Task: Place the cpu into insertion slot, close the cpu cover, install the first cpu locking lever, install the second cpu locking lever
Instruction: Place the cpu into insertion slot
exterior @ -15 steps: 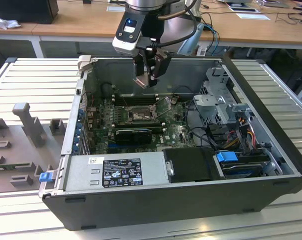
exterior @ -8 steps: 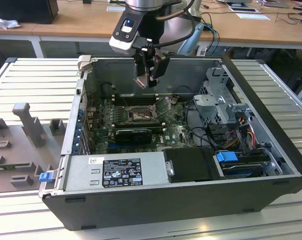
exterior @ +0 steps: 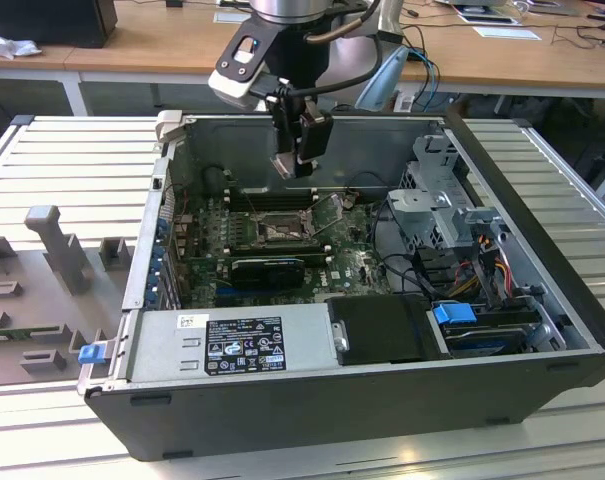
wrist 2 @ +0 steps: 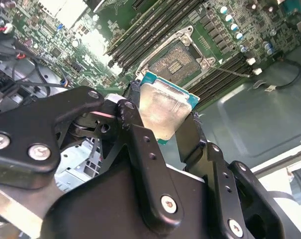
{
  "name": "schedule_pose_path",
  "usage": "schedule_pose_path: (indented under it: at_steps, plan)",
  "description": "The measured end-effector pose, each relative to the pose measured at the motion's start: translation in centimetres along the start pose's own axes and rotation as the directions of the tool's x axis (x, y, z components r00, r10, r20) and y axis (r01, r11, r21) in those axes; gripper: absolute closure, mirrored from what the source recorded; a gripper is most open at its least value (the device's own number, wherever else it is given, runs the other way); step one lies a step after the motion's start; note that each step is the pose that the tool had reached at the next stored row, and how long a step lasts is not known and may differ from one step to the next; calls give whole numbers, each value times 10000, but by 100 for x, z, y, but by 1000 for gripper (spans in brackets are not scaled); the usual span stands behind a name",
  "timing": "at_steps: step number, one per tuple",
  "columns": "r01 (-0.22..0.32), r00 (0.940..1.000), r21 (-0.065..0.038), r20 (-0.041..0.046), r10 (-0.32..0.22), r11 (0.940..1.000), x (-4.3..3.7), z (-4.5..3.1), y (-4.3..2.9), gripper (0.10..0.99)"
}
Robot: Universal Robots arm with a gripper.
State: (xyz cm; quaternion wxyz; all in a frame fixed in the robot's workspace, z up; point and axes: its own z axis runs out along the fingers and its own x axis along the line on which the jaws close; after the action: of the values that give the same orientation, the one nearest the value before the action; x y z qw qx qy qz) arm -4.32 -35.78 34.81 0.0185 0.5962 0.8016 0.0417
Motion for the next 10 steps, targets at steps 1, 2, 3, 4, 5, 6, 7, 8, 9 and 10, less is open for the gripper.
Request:
schedule_pose_path:
  at_steps: [1, 2, 3, 4, 5, 6, 7, 8, 9, 10]
  plan:
    - [-81, 10000, -2, 7, 81, 10000, 0, 0, -1, 557]
    - [-173, 9998, -3, 15, 173, 9999, 0, 0, -1, 557]
    - [-241, 9997, -5, 21, 241, 9997, 0, 1, -1, 557]
    - [-336, 9994, -7, 29, 336, 9994, 1, 3, -1, 557]
    - [-370, 9993, -7, 33, 370, 9993, 1, 7, -2, 557]
    - [-372, 9993, -8, 33, 372, 9993, 0, 12, -2, 557]
    - [-373, 9993, -7, 33, 373, 9993, 0, 18, -3, 557]
    - [-373, 9993, -8, 32, 373, 9993, -1, 30, -4, 557]
    - [-373, 9993, -7, 33, 373, 9993, -1, 37, -5, 557]
    - [-373, 9993, -5, 34, 373, 9993, -1, 38, -5, 557]
